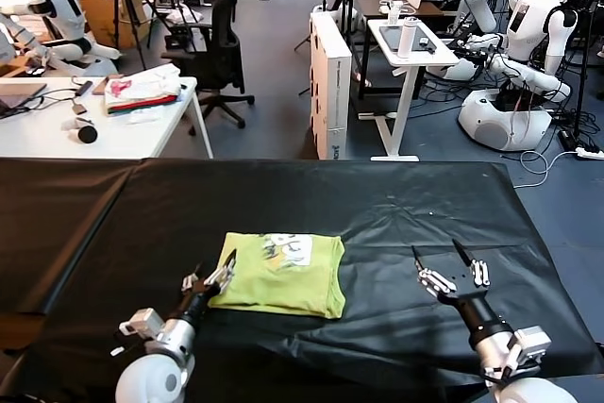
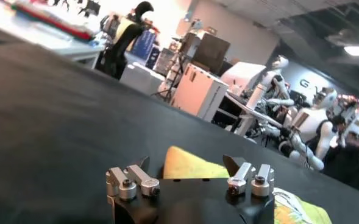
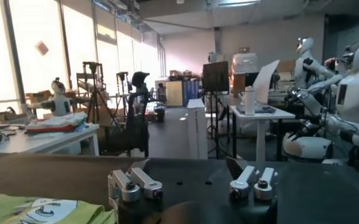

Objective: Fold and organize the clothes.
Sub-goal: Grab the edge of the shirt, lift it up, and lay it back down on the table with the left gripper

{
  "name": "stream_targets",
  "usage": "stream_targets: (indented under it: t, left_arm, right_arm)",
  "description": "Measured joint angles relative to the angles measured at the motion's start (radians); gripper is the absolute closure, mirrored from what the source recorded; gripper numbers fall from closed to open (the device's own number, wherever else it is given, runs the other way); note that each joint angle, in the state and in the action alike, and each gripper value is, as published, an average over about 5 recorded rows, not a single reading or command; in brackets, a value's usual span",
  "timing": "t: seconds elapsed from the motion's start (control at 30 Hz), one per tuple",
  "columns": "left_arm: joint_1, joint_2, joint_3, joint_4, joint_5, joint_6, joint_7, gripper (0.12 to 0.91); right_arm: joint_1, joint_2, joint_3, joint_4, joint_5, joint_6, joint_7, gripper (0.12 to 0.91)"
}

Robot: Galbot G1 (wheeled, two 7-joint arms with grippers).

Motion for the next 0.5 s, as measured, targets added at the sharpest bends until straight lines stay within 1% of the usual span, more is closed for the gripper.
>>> stream_targets:
  t: [0.1,0.2,0.3,0.33,0.4,0.43,0.5]
  left_arm:
    - [0.004,0.0,0.0,0.001,-0.012,0.001,0.002,0.132]
    - [0.008,-0.001,-0.001,0.001,-0.02,0.004,0.003,0.191]
    - [0.011,-0.003,-0.001,0.002,-0.027,0.009,0.004,0.319]
    - [0.012,-0.004,0.0,0.002,-0.03,0.01,0.005,0.386]
    - [0.013,-0.005,0.0,0.003,-0.033,0.012,0.005,0.495]
    - [0.014,-0.006,0.0,0.003,-0.035,0.012,0.005,0.564]
    - [0.014,-0.007,0.0,0.002,-0.036,0.014,0.006,0.658]
  right_arm:
    - [0.0,0.0,0.001,0.003,0.0,0.0,0.0,0.118]
    - [-0.001,0.0,0.001,0.005,0.0,0.001,0.0,0.118]
    - [0.0,0.0,0.001,0.006,0.0,0.001,-0.001,0.118]
    - [0.0,0.0,0.002,0.006,0.0,0.001,-0.001,0.118]
    - [0.001,0.0,0.002,0.006,0.0,0.001,-0.001,0.118]
    - [0.001,0.0,0.002,0.006,-0.001,0.001,-0.001,0.118]
    - [0.002,0.001,0.002,0.005,-0.001,0.001,-0.001,0.118]
